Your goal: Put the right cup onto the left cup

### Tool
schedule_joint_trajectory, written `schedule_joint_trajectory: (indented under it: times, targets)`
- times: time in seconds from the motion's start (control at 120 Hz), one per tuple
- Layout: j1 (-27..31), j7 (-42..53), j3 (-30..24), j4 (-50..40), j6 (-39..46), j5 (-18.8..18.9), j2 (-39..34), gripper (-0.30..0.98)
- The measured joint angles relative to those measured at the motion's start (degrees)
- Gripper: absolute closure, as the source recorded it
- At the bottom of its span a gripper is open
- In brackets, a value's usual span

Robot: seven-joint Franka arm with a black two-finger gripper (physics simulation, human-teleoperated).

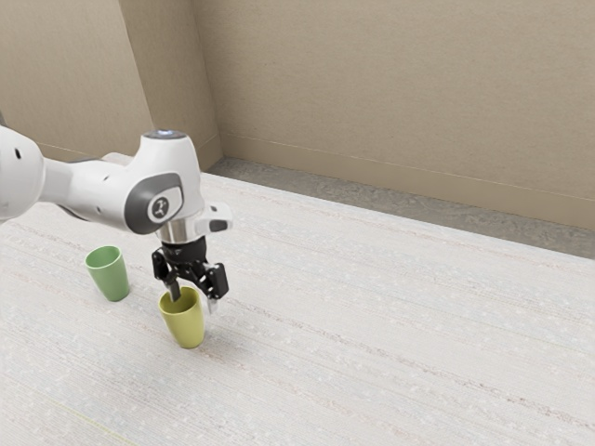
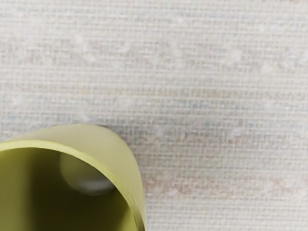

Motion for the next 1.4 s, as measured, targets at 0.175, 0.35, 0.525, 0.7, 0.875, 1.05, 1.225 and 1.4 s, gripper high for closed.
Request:
schedule_joint_trajectory:
  times: [0.175,0.35,0.525,0.7,0.875,1.05,1.225,1.4]
  targets:
    - [0.13,-0.22,0.00,0.02,0.88,0.00,1.25,0.04]
    - [0.05,-0.41,0.00,0.07,1.53,-0.06,2.39,0.06]
    - [0.05,-0.56,0.00,0.02,2.25,-0.10,2.77,0.22]
    - [0.13,-0.69,0.07,-0.05,2.56,-0.13,2.90,0.35]
    - [0.13,-1.02,0.09,-0.04,2.68,0.12,3.19,0.48]
    - [0.21,-1.25,0.17,0.02,2.74,0.41,3.21,0.64]
    - [0.21,-1.42,0.18,0.02,2.77,0.55,3.09,0.73]
    - [0.20,-1.59,0.22,-0.04,2.77,0.80,2.47,0.77]
